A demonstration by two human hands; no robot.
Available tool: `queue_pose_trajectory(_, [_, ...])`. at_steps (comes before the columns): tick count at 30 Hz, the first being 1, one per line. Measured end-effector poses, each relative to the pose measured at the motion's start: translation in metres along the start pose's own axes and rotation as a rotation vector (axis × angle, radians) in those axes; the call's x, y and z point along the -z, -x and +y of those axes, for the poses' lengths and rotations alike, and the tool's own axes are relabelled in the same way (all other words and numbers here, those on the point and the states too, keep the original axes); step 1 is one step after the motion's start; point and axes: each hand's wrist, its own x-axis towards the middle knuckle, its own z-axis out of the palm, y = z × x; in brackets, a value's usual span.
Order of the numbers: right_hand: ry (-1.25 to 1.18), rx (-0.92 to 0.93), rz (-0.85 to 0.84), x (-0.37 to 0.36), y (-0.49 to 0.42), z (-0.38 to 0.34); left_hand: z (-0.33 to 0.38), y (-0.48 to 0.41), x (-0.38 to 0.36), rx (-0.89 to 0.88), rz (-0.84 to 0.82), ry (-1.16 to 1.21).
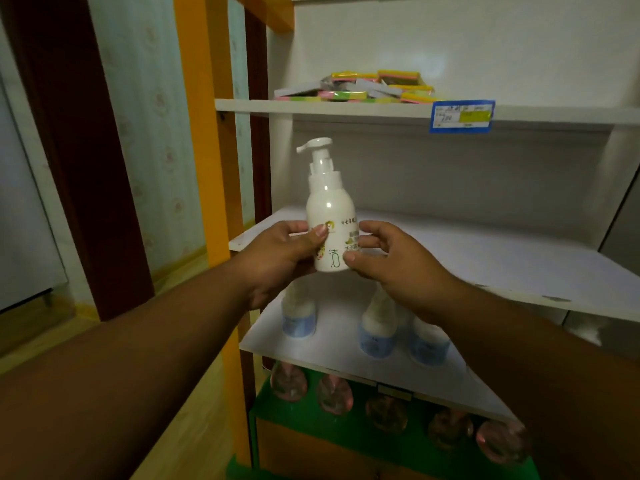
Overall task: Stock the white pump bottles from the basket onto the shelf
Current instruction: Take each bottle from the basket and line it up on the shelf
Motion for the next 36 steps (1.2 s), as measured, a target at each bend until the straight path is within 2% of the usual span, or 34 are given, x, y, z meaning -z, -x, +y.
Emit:
queue_pose_trajectory(4, [0.108, 0.004, -0.089, -0.004, -0.029, -0.003, -0.002, -0.019, 0.010, 0.007, 0.035, -0.007])
queue_pose_trajectory(11, [0.114, 0.051, 0.043, -0.023, -0.093, 0.005, 0.013, -0.070, 0.016, -0.133, 0.015, -0.306])
queue_pose_trajectory(16, [0.079, 0.018, 0.111, -0.026, -0.119, 0.024, 0.014, -0.101, 0.030, -0.145, 0.067, -0.482])
queue_pose_trajectory(20, [0.021, -0.022, 0.057, -0.023, -0.136, 0.035, 0.005, -0.121, 0.037, -0.115, 0.099, -0.585])
queue_pose_trajectory(24, [0.034, -0.003, 0.018, -0.026, -0.141, 0.038, -0.011, -0.128, 0.046, -0.068, 0.096, -0.492])
queue_pose_trajectory(28, [0.128, 0.031, 0.043, -0.030, -0.140, 0.037, -0.018, -0.131, 0.048, -0.094, 0.152, -0.434])
queue_pose_trajectory(36, [0.228, 0.011, 0.086, -0.032, -0.136, 0.034, -0.020, -0.132, 0.056, -0.099, 0.125, -0.390])
